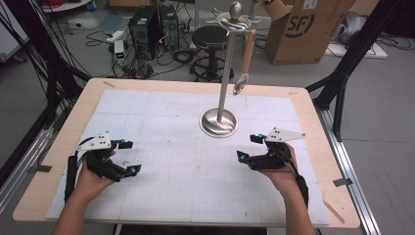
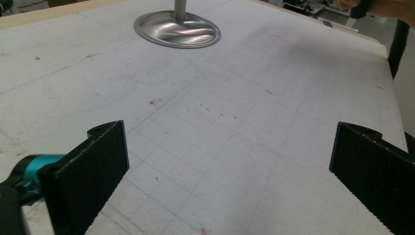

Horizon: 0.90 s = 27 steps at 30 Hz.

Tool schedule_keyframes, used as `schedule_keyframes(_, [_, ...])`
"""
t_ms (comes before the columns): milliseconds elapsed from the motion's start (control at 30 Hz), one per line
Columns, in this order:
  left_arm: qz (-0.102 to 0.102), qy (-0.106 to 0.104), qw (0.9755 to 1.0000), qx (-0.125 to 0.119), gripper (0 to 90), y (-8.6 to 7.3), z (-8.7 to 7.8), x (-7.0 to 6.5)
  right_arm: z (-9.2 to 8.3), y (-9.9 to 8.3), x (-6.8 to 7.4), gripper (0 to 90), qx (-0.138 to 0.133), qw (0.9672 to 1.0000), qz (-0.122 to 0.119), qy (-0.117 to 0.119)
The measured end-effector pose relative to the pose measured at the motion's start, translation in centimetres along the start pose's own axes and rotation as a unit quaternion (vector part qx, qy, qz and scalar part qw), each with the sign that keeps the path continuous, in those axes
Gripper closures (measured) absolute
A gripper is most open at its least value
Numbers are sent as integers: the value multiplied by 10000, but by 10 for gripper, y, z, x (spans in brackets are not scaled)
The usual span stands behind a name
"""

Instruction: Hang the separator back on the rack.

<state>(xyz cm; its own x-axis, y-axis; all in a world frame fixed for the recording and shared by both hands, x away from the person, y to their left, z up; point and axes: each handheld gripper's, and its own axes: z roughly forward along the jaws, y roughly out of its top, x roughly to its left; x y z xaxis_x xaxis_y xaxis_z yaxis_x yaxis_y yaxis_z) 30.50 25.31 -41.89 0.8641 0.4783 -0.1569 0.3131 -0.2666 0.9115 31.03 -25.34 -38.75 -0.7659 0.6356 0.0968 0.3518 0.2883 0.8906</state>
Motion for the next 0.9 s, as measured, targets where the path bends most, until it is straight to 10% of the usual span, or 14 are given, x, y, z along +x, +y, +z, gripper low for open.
schedule_keyframes(900, [14, -40, 10000, -16, 17, 1, 0, 1, 8, -9, 0, 153, 268, 9996, 122, 37])
